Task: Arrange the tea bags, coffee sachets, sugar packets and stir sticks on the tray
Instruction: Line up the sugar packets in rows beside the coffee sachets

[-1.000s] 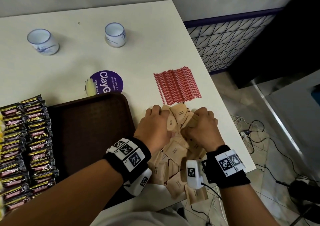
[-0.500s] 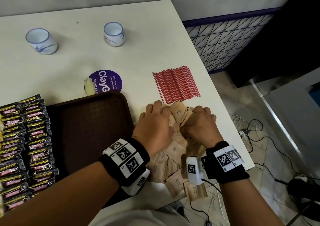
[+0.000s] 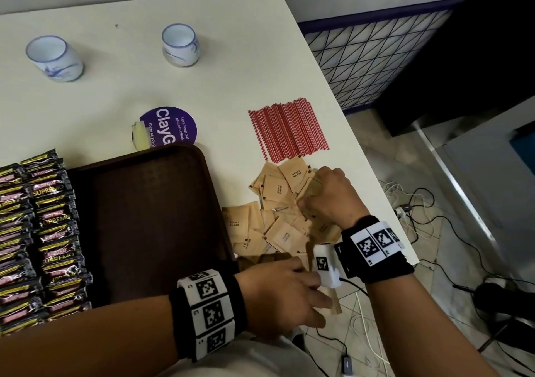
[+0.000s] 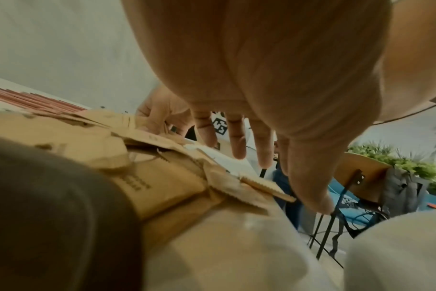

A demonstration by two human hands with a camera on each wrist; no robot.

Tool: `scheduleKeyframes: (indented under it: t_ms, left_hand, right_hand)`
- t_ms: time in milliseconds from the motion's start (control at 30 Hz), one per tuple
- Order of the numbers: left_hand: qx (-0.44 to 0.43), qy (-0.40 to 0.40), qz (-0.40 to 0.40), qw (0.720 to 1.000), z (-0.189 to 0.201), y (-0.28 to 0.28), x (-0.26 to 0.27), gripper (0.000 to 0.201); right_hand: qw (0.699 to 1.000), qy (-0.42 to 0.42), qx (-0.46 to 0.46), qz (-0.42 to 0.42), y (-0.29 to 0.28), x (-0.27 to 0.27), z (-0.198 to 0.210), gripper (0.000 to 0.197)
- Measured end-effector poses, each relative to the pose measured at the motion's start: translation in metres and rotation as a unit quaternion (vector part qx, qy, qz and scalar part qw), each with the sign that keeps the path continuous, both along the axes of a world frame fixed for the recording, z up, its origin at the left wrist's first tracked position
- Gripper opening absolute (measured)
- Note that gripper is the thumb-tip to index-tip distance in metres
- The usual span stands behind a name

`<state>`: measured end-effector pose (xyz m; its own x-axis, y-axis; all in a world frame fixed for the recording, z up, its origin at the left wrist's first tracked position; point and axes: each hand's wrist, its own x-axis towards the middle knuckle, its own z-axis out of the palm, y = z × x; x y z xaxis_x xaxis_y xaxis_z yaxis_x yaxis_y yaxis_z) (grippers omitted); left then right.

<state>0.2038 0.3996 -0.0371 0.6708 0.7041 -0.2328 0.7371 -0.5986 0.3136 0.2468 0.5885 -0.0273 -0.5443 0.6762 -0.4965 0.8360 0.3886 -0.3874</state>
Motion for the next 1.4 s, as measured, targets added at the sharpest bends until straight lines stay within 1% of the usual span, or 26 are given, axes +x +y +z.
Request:
scheduleKeyframes:
  t_ms: [100, 267, 333, 433, 567, 667, 733, 800, 833, 867, 933, 1000, 1100, 1133, 1167, 1200, 1267, 1400]
  left_hand:
    - [0.006, 0.015, 0.029, 0.999, -0.006, -0.005, 0.000, 0.038]
    - [0.071, -0.002, 0.086, 0.994, -0.006, -0.010, 0.001, 0.023]
    - [0.070, -0.009, 0.095, 0.993, -0.005, -0.010, 0.001, 0.017]
    - [0.055, -0.007, 0.101, 0.993, -0.006, -0.010, -0.001, 0.006]
    - [0.046, -0.030, 0.110, 0.992, -0.009, -0.011, -0.005, 0.012]
    - [0.070, -0.080, 0.147, 0.983, -0.002, -0.012, -0.011, 0.018]
    - [0.095, -0.131, 0.184, 0.969, 0.011, -0.013, -0.024, 0.018]
    - [0.113, -0.199, 0.249, 0.941, 0.024, -0.016, -0.042, 0.020]
    - [0.117, -0.229, 0.298, 0.919, 0.030, -0.019, -0.052, 0.020]
    - [0.114, -0.257, 0.359, 0.890, 0.036, -0.024, -0.063, 0.019]
    - [0.091, -0.310, 0.481, 0.815, 0.040, -0.034, -0.082, 0.012]
    - [0.072, -0.344, 0.569, 0.743, 0.039, -0.045, -0.100, 0.008]
    - [0.018, -0.397, 0.654, 0.644, 0.033, -0.062, -0.123, 0.018]
    - [0.003, -0.413, 0.669, 0.617, 0.032, -0.067, -0.128, 0.022]
    - [-0.004, -0.424, 0.678, 0.600, 0.031, -0.073, -0.132, 0.027]
    - [-0.007, -0.431, 0.683, 0.590, 0.030, -0.079, -0.135, 0.032]
    - [-0.019, -0.433, 0.692, 0.578, 0.028, -0.088, -0.137, 0.041]
    - [-0.050, -0.454, 0.707, 0.539, 0.026, -0.103, -0.141, 0.048]
  right_hand:
    - [1.000, 0.008, 0.004, 0.008, -0.001, 0.001, 0.000, 0.066]
    - [1.000, 0.012, 0.008, 0.019, 0.000, -0.002, 0.001, 0.065]
    - [1.000, 0.014, 0.008, 0.018, 0.000, -0.003, 0.001, 0.065]
    - [0.999, 0.025, 0.013, 0.017, 0.000, -0.002, 0.000, 0.061]
    - [0.999, 0.052, 0.004, 0.003, 0.003, -0.001, 0.000, 0.047]
    - [0.998, 0.055, 0.014, 0.009, 0.005, 0.002, 0.000, 0.034]
    - [0.998, 0.061, 0.016, 0.002, 0.005, 0.004, 0.004, 0.024]
    - [0.998, 0.070, 0.006, -0.005, 0.005, 0.006, 0.009, 0.020]
    - [0.997, 0.076, 0.003, -0.004, 0.006, 0.006, 0.011, 0.018]
    - [0.997, 0.081, 0.003, -0.002, 0.007, 0.007, 0.012, 0.017]
    - [0.996, 0.094, 0.003, 0.001, 0.010, 0.010, 0.012, 0.020]
    - [0.994, 0.110, -0.006, -0.004, 0.012, 0.011, 0.014, 0.020]
    - [0.991, 0.134, -0.025, -0.017, 0.012, 0.011, 0.019, 0.018]
    - [0.989, 0.143, -0.032, -0.022, 0.012, 0.010, 0.021, 0.017]
    - [0.987, 0.153, -0.037, -0.025, 0.012, 0.010, 0.023, 0.017]
    - [0.986, 0.160, -0.043, -0.030, 0.012, 0.009, 0.026, 0.017]
    - [0.981, 0.180, -0.065, -0.041, 0.011, 0.007, 0.032, 0.018]
    - [0.964, 0.225, -0.134, -0.052, 0.001, 0.000, 0.048, 0.021]
